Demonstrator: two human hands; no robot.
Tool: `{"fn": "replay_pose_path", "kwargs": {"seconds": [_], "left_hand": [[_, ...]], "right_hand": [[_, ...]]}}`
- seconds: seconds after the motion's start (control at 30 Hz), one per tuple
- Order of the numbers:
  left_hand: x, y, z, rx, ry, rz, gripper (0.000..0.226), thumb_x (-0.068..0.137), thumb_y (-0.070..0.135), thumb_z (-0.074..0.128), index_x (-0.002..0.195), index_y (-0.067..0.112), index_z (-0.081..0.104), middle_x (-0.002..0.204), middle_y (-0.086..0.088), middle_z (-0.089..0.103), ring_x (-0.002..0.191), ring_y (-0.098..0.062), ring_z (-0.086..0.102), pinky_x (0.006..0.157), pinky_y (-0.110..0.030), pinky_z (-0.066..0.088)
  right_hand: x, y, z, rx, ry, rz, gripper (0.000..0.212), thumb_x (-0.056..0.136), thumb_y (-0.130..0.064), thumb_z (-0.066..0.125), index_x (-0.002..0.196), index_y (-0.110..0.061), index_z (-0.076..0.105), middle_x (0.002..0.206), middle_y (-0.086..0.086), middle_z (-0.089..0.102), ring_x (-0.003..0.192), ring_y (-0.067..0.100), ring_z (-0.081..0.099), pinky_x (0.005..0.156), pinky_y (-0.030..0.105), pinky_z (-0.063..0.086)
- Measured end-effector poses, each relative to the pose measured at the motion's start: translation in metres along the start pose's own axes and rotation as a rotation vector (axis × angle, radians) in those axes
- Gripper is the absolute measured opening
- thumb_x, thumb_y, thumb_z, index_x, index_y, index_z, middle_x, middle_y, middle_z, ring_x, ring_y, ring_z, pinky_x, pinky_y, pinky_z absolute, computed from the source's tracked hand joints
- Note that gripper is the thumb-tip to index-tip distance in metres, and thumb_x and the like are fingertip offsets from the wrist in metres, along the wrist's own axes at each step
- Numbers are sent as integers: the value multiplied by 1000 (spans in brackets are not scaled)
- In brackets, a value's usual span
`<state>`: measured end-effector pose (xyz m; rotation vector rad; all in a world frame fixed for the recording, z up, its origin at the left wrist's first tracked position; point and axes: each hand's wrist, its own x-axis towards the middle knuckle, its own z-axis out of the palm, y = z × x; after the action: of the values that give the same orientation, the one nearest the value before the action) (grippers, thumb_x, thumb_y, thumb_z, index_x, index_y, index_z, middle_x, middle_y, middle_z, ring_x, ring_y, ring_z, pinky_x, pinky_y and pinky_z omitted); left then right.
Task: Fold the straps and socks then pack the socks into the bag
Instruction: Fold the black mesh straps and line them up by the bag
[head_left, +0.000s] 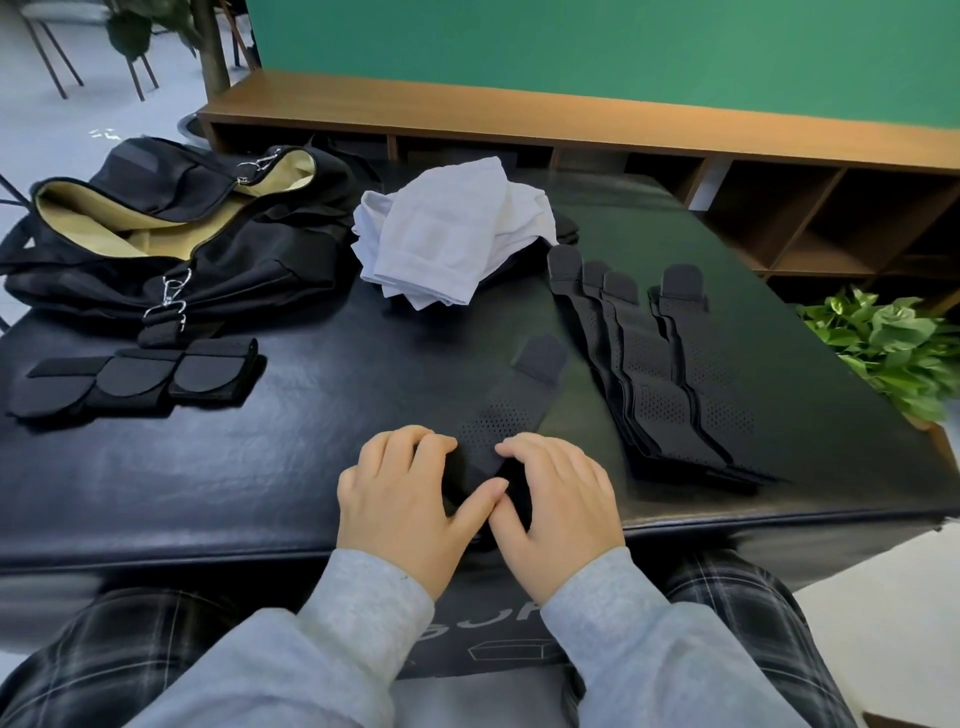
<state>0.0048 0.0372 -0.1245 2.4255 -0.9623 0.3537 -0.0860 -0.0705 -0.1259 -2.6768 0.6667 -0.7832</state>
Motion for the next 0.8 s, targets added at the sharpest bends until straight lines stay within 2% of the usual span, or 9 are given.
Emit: {"fn": "replay_pose_path", "kwargs": {"seconds": [0.1, 0.2, 0.3, 0.37, 0.43, 0.5, 0.57, 0.67, 0.8], "left_hand": [[0, -3, 2, -19, 29, 8, 53, 76, 64, 39, 96, 21, 64, 100, 5, 61, 99, -18, 48, 71, -37, 44], [-2, -7, 3, -76, 64, 16, 39, 79, 51, 46, 93, 20, 65, 104, 0, 62, 101, -19, 46, 73, -42, 45], [-3, -11, 2, -119, 89, 33, 17, 80, 33, 66, 88, 18, 67, 112, -6, 62, 107, -24, 47, 78, -46, 44], [-3, -15, 0, -129, 78, 32, 18, 72, 16, 79, 85, 17, 68, 112, -7, 64, 108, -29, 54, 79, -48, 43], [-2, -20, -5, -109, 55, 33, 20, 69, 12, 80, 84, 19, 68, 112, -4, 66, 114, -27, 53, 80, -49, 44], [1, -27, -9, -85, 54, 17, 18, 72, 10, 76, 84, 21, 69, 115, -1, 65, 120, -19, 41, 81, -50, 43], [3, -35, -10, -72, 71, -10, 25, 69, 0, 76, 84, 20, 70, 114, -4, 64, 117, -20, 38, 78, -51, 44], [3, -38, -11, -66, 75, -39, 37, 63, -12, 75, 85, 18, 71, 108, -7, 64, 106, -22, 39, 73, -49, 43], [1, -35, -13, -70, 47, -67, 27, 73, 0, 72, 91, 20, 69, 110, -4, 62, 101, -26, 55, 80, -50, 43]], "right_hand": [[-2, 2, -2, 21, -14, -57, 38, 75, -33, 44, 110, -29, 59, 110, -18, 61, 108, 4, 45, 95, 20, 25], [-4, 5, 0, 29, 7, -76, 40, 76, -32, 44, 112, -28, 60, 114, -16, 61, 110, 5, 46, 95, 20, 27], [-4, 6, 5, 30, 89, 11, 41, 78, -33, 45, 116, -23, 57, 129, -7, 55, 120, 11, 42, 97, 27, 34], [-3, 6, 7, 26, 129, 62, 42, 79, -33, 43, 118, -20, 55, 135, -2, 50, 128, 15, 36, 98, 31, 32], [-3, 7, 9, -6, 136, 70, 43, 79, -33, 42, 118, -19, 55, 138, 0, 48, 132, 17, 33, 98, 33, 31], [-4, 7, 10, -26, 139, 64, 43, 80, -33, 41, 119, -20, 54, 140, 1, 46, 134, 18, 30, 99, 34, 31], [-4, 6, 11, -24, 160, 76, 45, 80, -33, 42, 122, -20, 49, 143, 4, 42, 137, 21, 27, 100, 34, 29], [-5, 5, 11, 21, 215, 123, 51, 80, -33, 43, 128, -16, 41, 147, 14, 31, 138, 27, 24, 104, 37, 27], [-3, 3, 9, 106, 213, 182, 58, 80, -38, 43, 132, -13, 36, 146, 14, 33, 128, 18, 32, 99, 35, 32]]}}
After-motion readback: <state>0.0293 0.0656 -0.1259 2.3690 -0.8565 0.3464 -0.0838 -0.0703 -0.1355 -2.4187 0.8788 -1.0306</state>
